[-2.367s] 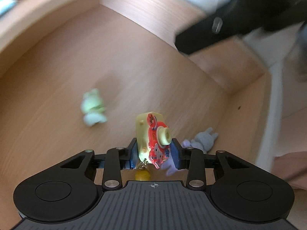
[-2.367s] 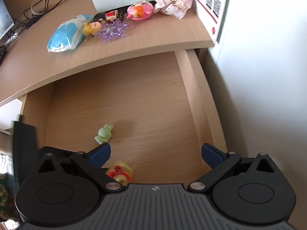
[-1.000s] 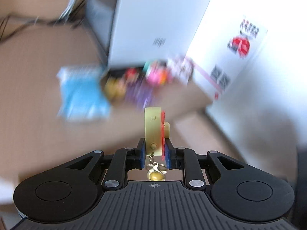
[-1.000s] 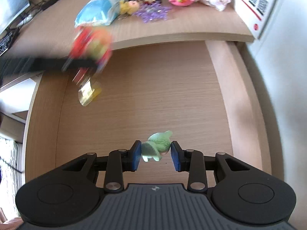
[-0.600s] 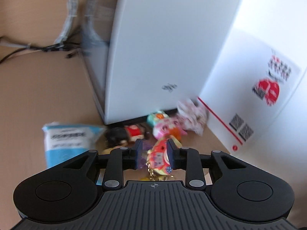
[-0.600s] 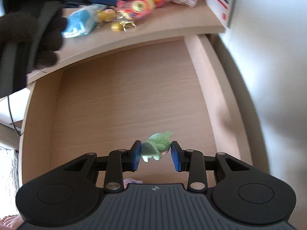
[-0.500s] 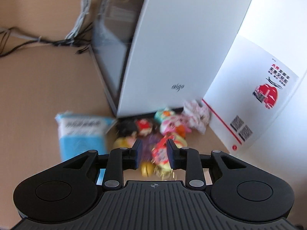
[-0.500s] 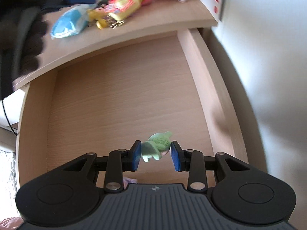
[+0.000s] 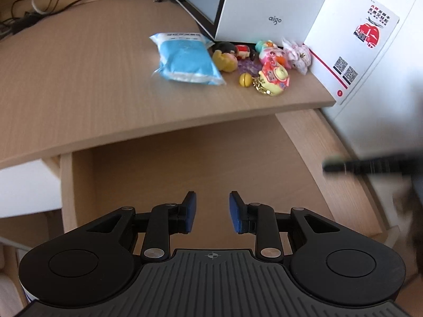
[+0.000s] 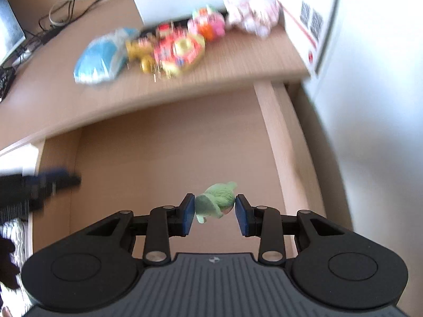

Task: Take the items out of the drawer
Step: 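Release the round toy on the desktop with the left gripper while the right sets the green figure down, then reach into the drawer and grasp the lavender bunny figure with the left gripper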

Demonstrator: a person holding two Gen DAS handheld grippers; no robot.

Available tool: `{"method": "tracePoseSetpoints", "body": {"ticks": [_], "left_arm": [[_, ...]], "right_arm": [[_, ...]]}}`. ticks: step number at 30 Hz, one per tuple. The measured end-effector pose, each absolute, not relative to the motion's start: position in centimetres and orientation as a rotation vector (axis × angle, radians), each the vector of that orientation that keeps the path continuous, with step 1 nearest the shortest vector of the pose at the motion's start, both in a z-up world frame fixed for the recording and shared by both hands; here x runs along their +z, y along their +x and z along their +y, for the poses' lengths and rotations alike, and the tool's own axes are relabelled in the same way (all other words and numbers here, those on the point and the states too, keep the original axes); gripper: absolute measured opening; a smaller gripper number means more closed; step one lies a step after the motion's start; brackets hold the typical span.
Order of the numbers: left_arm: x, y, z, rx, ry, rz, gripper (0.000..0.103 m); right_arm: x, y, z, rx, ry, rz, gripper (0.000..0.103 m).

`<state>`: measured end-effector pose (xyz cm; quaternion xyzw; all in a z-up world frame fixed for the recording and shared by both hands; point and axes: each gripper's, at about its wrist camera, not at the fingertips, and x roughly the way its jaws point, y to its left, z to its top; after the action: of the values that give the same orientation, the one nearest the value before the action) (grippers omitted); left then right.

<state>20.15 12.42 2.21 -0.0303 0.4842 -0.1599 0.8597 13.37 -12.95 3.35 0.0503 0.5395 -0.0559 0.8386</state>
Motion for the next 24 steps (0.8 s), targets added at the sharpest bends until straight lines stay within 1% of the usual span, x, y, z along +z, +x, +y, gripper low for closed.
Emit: {"method": "tracePoseSetpoints", "body": {"ticks": [3,4,5,7,8,9,11,15,19,24], "left_arm": [[2.2,19.6,13.2,-0.336,-0.077,1.025,0.03],[2.1,19.6,13.4,-0.336,-0.079,1.031,0.03],[1.9,19.6,13.6,-0.337,-0.082,1.038,0.03],[1.5,19.3,14.0,-0.349,-0.091,1.057,0.03],[1.2,19.3,14.0,-0.357,-0.093,1.067,0.03],[1.0,19.2,14.0,-0.369,-0.091,1.077,0.03],[0.5,19.1,13.9,-0.407,-0.085,1.095,0.03],[-0.6,19.0,13.4,-0.462,-0.076,1.139,0.03],[-1.4,19.0,12.7,-0.49,-0.074,1.177,0.03],[-1.5,18.9,12.4,-0.517,-0.091,1.191,0.029]], "right_arm": [[5.0,16.5,-13.5,-0.136,0.103,1.065,0.033],[5.8,17.7,-13.8,-0.147,0.102,1.026,0.032],[6.7,18.8,-14.1,-0.153,0.104,0.987,0.029],[8.5,20.7,-14.9,-0.136,0.133,0.893,0.028],[9.0,21.8,-15.3,-0.122,0.153,0.867,0.031],[9.4,22.6,-15.7,-0.13,0.165,0.856,0.041],[9.9,23.4,-16.3,-0.17,0.171,0.839,0.05],[9.5,22.3,-17.3,-0.169,0.202,0.874,0.053],[7.2,21.1,-17.9,-0.192,0.193,0.939,0.053],[4.4,20.0,-18.4,-0.159,0.251,1.026,0.052]]}}
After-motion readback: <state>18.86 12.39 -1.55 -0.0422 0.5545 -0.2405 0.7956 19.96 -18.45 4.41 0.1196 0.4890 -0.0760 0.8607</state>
